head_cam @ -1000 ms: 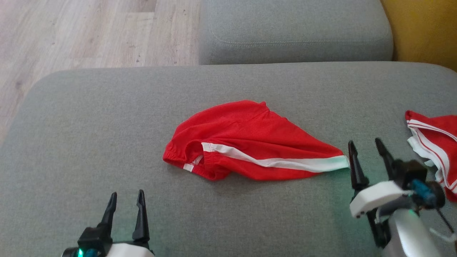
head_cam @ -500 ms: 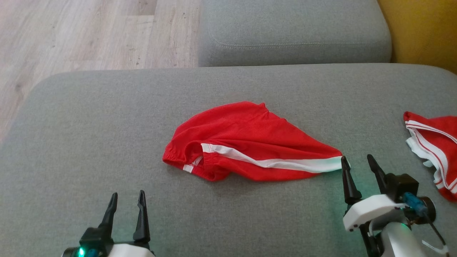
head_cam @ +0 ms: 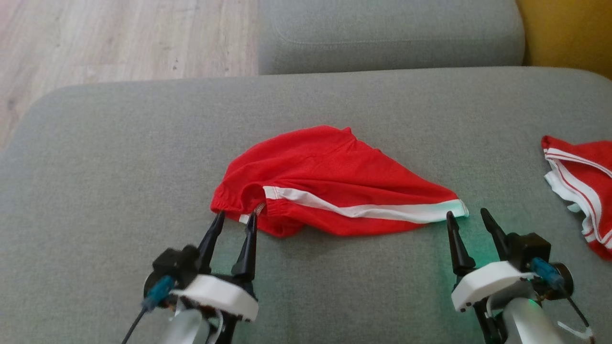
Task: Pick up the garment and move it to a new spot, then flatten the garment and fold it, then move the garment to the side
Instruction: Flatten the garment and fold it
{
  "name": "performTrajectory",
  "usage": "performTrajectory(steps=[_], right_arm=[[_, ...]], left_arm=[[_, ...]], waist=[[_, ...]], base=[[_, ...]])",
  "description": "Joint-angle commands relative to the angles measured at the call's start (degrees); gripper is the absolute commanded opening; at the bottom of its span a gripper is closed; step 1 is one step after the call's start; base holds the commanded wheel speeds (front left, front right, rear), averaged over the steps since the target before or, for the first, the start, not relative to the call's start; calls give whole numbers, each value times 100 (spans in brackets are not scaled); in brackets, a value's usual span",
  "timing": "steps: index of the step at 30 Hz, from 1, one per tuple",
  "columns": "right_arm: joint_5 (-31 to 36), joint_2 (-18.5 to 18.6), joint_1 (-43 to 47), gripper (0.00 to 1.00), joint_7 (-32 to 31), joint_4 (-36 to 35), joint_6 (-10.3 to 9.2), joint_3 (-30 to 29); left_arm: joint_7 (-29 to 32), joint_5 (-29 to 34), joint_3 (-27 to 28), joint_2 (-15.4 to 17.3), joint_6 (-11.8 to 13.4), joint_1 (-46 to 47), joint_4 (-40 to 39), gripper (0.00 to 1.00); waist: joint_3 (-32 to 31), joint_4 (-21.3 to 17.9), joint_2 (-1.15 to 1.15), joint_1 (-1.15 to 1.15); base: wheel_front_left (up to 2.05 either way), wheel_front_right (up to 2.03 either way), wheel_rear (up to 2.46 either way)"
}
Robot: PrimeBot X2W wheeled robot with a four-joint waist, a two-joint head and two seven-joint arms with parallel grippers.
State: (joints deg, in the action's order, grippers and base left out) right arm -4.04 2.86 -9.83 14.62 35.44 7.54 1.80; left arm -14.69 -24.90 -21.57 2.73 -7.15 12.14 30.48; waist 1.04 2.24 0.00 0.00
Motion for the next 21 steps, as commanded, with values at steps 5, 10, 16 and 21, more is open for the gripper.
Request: performTrajectory(steps=[5, 10, 16, 21], right_arm=[[-27, 2, -269, 100, 38, -149, -5, 187], [-13, 2, -274, 100, 38, -140, -5, 162], [-34, 2, -283, 100, 38, -134, -5, 201], [-80, 2, -316, 100, 38, -131, -5, 272]], left_arm=[[-30, -605, -321, 15, -31, 698, 397, 100], [-30, -1112, -918, 15, -32, 1153, 761, 100], [5, -1677, -1405, 26, -33, 1633, 1246, 100], [98, -2058, -1729, 47, -33, 1882, 1466, 100]], waist=[[167, -95, 0, 0], [254, -112, 0, 0], [313, -130, 0, 0], [352, -160, 0, 0]], base=[[0, 0, 0], [0, 0, 0], [0, 0, 0], [0, 0, 0]])
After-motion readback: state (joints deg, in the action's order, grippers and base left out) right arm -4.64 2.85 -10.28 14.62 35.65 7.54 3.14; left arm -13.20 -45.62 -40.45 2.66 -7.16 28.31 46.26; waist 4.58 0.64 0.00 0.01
